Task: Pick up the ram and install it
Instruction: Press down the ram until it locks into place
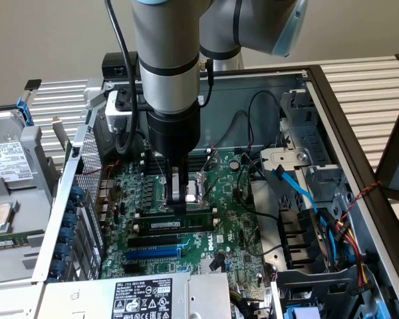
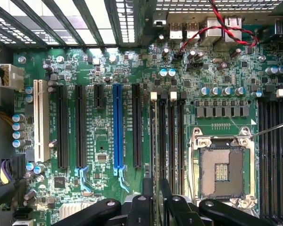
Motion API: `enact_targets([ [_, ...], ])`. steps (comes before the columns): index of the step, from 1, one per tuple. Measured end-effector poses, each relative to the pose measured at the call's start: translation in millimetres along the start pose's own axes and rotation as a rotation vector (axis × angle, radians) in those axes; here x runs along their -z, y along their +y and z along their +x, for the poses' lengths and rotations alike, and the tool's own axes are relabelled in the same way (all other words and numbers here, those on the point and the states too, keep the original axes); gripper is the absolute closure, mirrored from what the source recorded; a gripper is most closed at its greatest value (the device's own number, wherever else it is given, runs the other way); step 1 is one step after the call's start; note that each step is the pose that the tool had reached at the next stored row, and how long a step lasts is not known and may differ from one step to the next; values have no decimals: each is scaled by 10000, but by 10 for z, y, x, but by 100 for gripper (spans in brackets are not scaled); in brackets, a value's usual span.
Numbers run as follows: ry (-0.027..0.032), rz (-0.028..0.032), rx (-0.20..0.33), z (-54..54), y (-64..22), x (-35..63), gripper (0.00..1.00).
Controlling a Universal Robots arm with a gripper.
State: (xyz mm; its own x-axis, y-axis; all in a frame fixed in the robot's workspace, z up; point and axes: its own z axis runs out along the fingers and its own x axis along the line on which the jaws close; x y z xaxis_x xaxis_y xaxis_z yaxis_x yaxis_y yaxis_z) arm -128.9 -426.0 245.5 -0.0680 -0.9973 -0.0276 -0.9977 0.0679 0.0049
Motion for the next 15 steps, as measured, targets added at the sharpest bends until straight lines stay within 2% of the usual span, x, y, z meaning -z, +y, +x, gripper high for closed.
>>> enact_targets([
  [5,-15,-4,55,-4,-61,-2,78],
  [7,-15,-6,56,-4,-65,-3,66],
  [8,-14,-6,56,-4,-65,-2,66],
  [9,-15,-6,55,-5,-66,-2,59],
  [12,-25,-8,57,-5,-76,-3,62],
  [13,-36,-8,57,-8,-92,-3,68],
  [14,-55,-9,58,-10,-120,-4,68],
  [15,-81,-10,62,-12,-150,-4,74],
])
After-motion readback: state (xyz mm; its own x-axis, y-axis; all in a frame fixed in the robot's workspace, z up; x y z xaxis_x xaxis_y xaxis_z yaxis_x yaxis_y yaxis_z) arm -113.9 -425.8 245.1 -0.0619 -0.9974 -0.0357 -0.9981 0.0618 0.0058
